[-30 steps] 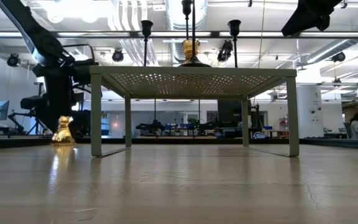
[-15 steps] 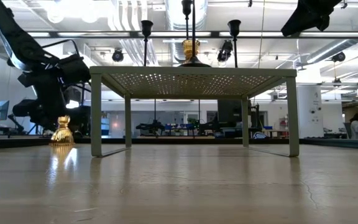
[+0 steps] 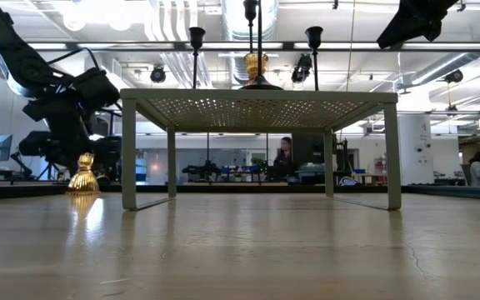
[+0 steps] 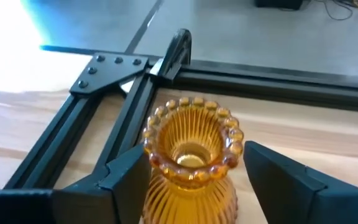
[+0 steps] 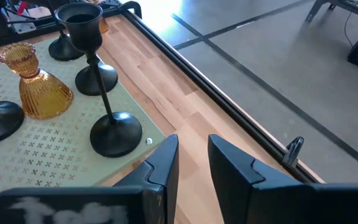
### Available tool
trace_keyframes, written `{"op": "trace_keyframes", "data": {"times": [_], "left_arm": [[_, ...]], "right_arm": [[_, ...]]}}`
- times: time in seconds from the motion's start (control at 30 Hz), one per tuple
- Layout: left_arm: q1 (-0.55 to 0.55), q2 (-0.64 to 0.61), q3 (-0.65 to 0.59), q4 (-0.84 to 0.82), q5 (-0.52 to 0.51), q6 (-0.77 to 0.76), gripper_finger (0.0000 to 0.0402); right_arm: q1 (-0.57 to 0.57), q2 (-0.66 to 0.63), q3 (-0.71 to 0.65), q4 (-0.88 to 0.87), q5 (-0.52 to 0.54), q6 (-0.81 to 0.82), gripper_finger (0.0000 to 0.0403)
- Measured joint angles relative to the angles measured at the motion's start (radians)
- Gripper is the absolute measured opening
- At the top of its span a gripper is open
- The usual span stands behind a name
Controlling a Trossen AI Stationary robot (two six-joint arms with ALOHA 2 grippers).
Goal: Pick & Place candle stick holders
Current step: Align the top left yellow glass candle holder with the black candle holder on the shelf
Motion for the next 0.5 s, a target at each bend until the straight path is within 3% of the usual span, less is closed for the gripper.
{"op": "trace_keyframes", "data": {"times": [0.27, 0.5], "left_arm": [[0.0, 0.002, 0.0, 0.006, -0.024, 0.016, 0.0207], [0.0, 0.027, 0.0, 0.016, -0.024, 0.019, 0.0133]], "right_arm": [[0.0, 0.0, 0.0, 0.002, 0.001, -0.006, 0.0093], [0.0, 0.0, 0.0, 0.002, 0.001, -0.007, 0.0085]]}}
